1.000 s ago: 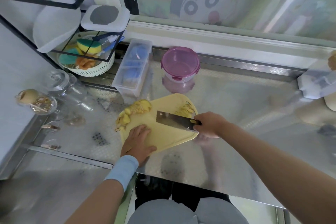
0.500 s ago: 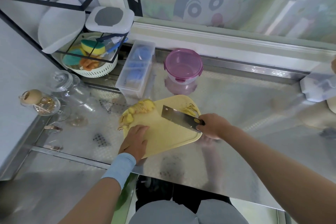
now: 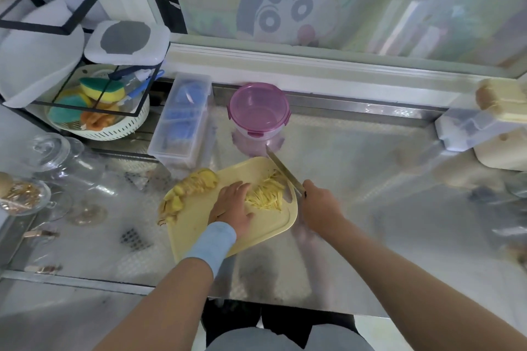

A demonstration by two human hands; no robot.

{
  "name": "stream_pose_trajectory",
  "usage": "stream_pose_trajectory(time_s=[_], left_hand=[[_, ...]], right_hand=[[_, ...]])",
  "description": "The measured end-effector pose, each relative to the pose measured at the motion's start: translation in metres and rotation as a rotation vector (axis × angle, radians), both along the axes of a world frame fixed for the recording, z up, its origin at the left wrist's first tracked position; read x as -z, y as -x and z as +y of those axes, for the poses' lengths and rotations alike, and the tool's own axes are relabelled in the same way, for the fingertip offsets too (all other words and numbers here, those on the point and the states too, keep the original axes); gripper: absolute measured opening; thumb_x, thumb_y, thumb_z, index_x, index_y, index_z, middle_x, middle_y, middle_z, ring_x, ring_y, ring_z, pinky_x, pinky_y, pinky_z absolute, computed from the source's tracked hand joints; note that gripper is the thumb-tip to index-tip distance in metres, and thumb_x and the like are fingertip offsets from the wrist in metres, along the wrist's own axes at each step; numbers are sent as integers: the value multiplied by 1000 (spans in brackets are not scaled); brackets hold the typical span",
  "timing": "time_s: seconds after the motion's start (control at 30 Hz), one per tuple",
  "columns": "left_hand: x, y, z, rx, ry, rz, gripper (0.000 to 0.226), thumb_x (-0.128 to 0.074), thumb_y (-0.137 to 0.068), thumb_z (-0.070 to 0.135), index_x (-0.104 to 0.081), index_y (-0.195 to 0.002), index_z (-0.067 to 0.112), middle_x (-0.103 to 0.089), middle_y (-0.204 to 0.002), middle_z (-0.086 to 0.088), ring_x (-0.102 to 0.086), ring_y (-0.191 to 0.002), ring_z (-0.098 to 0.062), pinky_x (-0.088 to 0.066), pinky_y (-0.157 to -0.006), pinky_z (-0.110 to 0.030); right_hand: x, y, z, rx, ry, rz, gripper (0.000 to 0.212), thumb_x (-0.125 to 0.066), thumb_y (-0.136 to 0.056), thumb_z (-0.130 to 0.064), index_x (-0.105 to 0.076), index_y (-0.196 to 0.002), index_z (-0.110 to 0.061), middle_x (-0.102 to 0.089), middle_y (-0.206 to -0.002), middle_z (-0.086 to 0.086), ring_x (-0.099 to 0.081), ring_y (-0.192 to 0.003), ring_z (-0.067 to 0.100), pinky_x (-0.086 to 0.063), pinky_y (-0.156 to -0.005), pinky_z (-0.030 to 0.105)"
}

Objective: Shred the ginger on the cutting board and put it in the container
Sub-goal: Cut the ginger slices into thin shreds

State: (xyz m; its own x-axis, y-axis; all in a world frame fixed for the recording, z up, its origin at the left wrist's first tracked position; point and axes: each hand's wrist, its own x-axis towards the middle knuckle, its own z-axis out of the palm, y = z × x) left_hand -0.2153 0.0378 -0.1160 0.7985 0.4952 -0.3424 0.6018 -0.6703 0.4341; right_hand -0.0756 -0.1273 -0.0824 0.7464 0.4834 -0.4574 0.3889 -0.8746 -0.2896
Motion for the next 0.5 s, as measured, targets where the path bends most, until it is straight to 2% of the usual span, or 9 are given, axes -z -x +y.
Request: stream_pose_trajectory(time_s=[0.07,0.13,0.23,0.37,0.5], left_hand=[[2,3,-1,-1,-11,-17,71,-65,-85,27,-29,-147,33,-23,-156,10,-19,-141,-16,-28,-113,-31],[3,6,0,-2,-3,-35,73,-65,-84,26,-29,-147,33,-25,-155,11,-21,-141,-15,-27,-113,-30],[4,10,3,-41,56,-69,72,-65,-85,26,-29,-148,29,-33,-151,8,-25,-139,-15,-29,-113,-31],[3,16,7,-42,105,-132,65,-64,-87,18,-34,-145,25,-38,-146,4,-30,-136,-15,-30,-111,-31],[1,20,10,-2,13,-187,62,-66,-85,18,-41,-141,22,-40,-145,2,-30,-135,-16,-28,-112,-29]], right_hand=[[5,11,0,-17,-9,2,8,-38,-99,-13,-38,-97,-20,-56,-86,10,-61,-86,37,-51,-74,38],[8,22,1,-54,10,-2,14,-35,-100,-12,-44,-109,-19,-54,-85,7,-60,-83,34,-49,-70,36],[9,35,0,-163,59,-38,24,-36,-101,-12,-45,-122,-18,-64,-96,11,-65,-89,36,-45,-67,35],[3,28,1,-91,28,-52,21,-34,-101,-11,-46,-116,-17,-66,-101,13,-65,-92,37,-42,-68,34],[3,22,5,-82,34,-57,20,-36,-100,-10,-47,-116,-15,-65,-103,14,-64,-93,37,-41,-68,34]])
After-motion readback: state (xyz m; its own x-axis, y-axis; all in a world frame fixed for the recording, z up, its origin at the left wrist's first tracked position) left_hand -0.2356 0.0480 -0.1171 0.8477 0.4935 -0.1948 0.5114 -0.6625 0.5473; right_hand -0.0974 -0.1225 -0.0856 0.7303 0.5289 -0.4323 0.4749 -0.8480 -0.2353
